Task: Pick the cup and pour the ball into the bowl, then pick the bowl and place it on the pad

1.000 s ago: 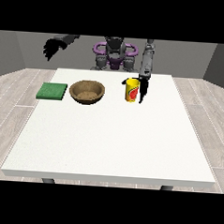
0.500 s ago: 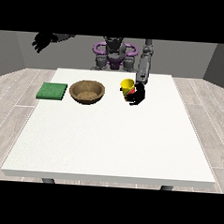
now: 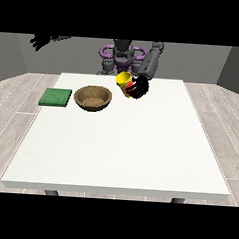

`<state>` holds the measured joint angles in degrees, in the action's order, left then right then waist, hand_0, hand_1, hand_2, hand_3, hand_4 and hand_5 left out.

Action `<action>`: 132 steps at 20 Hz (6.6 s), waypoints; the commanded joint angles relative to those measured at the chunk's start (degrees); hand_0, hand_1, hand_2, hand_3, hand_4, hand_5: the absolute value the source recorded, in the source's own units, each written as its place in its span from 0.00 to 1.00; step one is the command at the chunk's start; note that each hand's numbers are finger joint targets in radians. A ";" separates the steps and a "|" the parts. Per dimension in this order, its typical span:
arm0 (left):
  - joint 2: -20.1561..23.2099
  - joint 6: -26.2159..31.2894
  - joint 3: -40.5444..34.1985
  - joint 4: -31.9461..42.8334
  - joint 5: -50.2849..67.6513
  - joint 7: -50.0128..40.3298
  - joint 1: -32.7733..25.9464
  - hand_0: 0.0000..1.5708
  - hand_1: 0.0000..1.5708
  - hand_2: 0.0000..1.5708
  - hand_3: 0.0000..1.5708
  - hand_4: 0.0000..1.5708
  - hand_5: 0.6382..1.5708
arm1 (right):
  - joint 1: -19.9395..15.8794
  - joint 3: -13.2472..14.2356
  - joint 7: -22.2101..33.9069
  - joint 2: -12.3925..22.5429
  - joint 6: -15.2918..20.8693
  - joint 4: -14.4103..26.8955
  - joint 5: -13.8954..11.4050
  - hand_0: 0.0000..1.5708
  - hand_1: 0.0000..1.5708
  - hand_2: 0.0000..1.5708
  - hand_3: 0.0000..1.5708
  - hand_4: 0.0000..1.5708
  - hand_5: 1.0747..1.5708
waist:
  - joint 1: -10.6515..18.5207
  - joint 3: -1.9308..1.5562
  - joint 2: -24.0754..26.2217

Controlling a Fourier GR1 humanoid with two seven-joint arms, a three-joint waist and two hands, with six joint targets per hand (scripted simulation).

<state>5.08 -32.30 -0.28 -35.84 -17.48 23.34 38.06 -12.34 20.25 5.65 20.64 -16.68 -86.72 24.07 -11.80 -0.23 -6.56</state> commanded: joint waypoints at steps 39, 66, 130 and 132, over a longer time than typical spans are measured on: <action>-2.35 20.98 40.73 -5.07 -51.81 -59.16 19.96 0.20 0.20 0.95 0.98 0.70 1.00 | -6.49 1.80 -6.36 0.72 0.65 25.73 -3.88 0.00 0.00 0.00 0.07 0.47 0.96 | 8.37 0.26 10.90; 18.46 46.43 -17.39 -30.75 26.12 -34.20 13.18 0.00 0.00 0.00 0.00 0.66 0.99 | -7.12 5.28 -20.39 -6.75 8.53 36.40 -4.59 0.00 0.00 0.00 0.00 0.46 0.99 | 25.41 0.18 -1.98; 34.54 55.64 -29.96 -27.38 35.71 -28.42 -6.67 0.00 0.00 0.00 0.00 0.77 0.97 | -20.83 -4.64 2.46 19.36 16.55 49.73 -17.05 1.00 1.00 1.00 0.43 0.68 0.99 | 14.89 0.24 1.40; 35.03 55.57 -31.02 -25.04 35.66 -26.05 -7.11 0.00 0.00 0.00 0.00 0.77 0.97 | -19.98 -4.40 0.88 19.61 14.70 48.56 -16.66 1.00 1.00 1.00 0.43 0.68 0.99 | 12.97 0.23 0.08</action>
<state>40.59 24.52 -31.55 -61.69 19.22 -4.58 32.46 -32.80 15.74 6.08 39.09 0.15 -37.37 7.38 2.97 0.04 -6.75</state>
